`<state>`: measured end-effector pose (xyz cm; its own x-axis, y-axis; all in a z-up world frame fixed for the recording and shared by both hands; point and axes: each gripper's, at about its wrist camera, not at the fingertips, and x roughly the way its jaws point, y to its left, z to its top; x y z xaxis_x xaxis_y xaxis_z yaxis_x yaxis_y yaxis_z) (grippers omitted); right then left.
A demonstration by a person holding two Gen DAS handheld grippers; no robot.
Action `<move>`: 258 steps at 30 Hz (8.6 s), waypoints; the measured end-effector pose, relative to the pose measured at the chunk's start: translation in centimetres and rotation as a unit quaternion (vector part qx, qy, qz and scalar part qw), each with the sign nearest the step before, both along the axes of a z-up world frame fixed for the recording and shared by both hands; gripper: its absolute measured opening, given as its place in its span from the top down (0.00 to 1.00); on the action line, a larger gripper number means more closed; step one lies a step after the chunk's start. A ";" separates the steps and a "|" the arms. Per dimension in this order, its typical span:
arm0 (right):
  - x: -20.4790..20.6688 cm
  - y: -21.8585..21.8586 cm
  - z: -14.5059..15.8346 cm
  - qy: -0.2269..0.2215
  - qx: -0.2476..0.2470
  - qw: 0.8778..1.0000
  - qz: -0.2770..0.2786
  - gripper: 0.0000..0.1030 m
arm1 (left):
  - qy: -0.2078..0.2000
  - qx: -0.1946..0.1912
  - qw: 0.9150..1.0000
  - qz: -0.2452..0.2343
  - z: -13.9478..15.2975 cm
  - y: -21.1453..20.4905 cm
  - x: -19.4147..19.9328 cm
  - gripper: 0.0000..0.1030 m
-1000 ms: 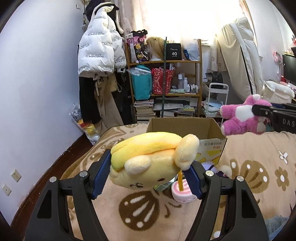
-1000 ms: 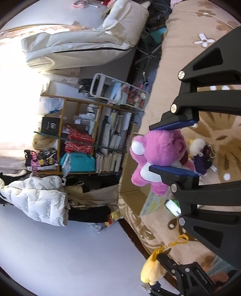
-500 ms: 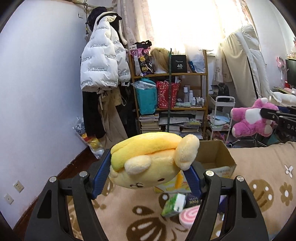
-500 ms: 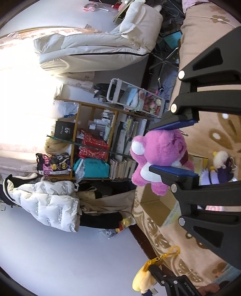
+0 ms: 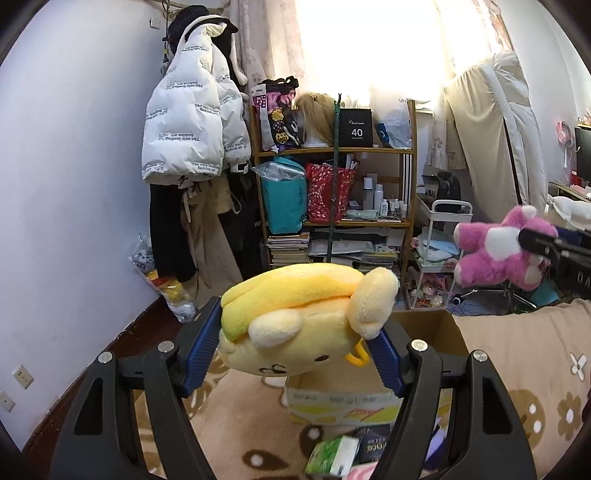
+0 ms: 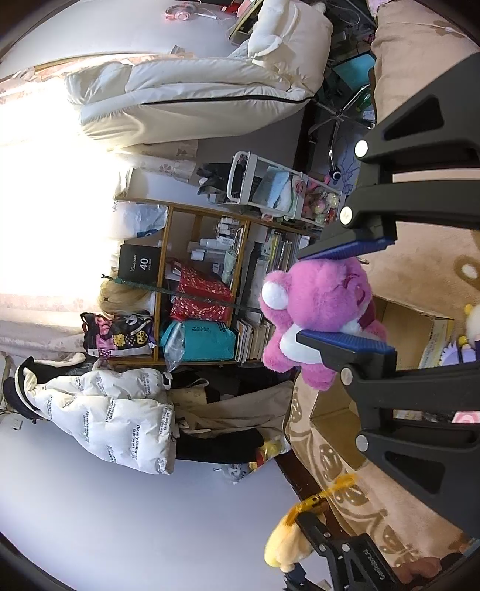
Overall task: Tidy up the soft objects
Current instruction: 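Lift the yellow dog with the left tool while the right tool carries the pink bear over the box, then lower both plush toys into the box and open both tools, then withdraw both tools from the box back toward the remaining toys, then close the left tool on the green tissue pack while the right tool grips the purple-haired doll, then lift the green tissue pack with the left tool while the right tool lifts the purple-haired doll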
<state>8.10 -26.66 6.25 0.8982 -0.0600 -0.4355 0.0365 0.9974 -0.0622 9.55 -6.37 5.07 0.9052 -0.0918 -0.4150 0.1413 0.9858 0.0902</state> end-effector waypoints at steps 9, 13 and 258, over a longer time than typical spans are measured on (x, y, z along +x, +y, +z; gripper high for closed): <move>3.1 0.6 -3.7 0.037 0.001 0.999 0.020 0.62 | 0.023 0.004 1.000 0.006 -2.9 -0.8 3.4 0.29; 4.1 0.7 -5.4 0.055 0.002 0.998 0.024 0.62 | 0.039 -0.005 0.999 0.004 -4.4 -0.7 4.9 0.29; 1.9 2.4 -20.5 0.322 0.142 0.932 0.085 0.51 | 0.295 -0.020 0.954 -0.056 -15.1 0.8 1.0 0.74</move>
<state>9.96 -24.22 -14.30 0.4318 0.2593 -0.8639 -0.0773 0.9649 0.2509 10.54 -5.59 -10.05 0.4991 -0.2000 -0.8432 0.2605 0.9626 -0.0742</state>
